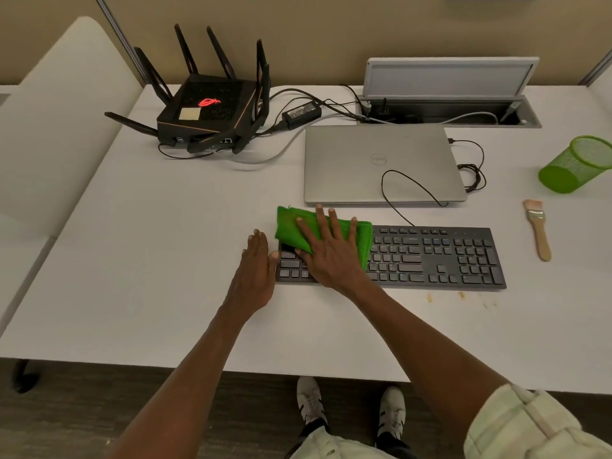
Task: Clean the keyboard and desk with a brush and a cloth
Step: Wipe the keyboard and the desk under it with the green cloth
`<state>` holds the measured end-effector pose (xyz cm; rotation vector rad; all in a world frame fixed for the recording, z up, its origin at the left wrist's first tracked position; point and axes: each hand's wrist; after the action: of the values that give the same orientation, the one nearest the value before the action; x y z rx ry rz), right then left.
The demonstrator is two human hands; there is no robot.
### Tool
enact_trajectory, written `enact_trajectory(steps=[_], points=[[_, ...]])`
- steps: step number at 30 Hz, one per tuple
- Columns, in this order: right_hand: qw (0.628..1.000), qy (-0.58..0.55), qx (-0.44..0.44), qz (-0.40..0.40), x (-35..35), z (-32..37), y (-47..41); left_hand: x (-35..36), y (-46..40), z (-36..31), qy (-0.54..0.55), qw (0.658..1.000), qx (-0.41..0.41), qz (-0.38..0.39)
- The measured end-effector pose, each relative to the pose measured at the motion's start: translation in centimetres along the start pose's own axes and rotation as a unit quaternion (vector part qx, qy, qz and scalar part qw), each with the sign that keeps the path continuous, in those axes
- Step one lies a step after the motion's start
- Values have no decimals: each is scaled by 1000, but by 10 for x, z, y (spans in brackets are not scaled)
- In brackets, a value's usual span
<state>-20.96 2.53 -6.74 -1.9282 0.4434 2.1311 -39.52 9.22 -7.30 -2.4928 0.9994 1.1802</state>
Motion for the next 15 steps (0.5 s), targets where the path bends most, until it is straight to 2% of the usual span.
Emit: enact_trajectory(steps=[11,15], points=[[982,-24,184,-22,0,-111,49,16,-3,-1,-96,993,46,55],[972,-41,229,-23,-1,-112,53,16,-4,-2,-101,992,40,57]])
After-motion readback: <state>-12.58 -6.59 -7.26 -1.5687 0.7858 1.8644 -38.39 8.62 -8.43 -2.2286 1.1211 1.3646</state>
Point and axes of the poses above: each hand's wrist, its own y-axis away from the middle knuckle, its own x-axis out of the palm, z = x × y, and after that the axes turned 6 degrees about x, right-handed
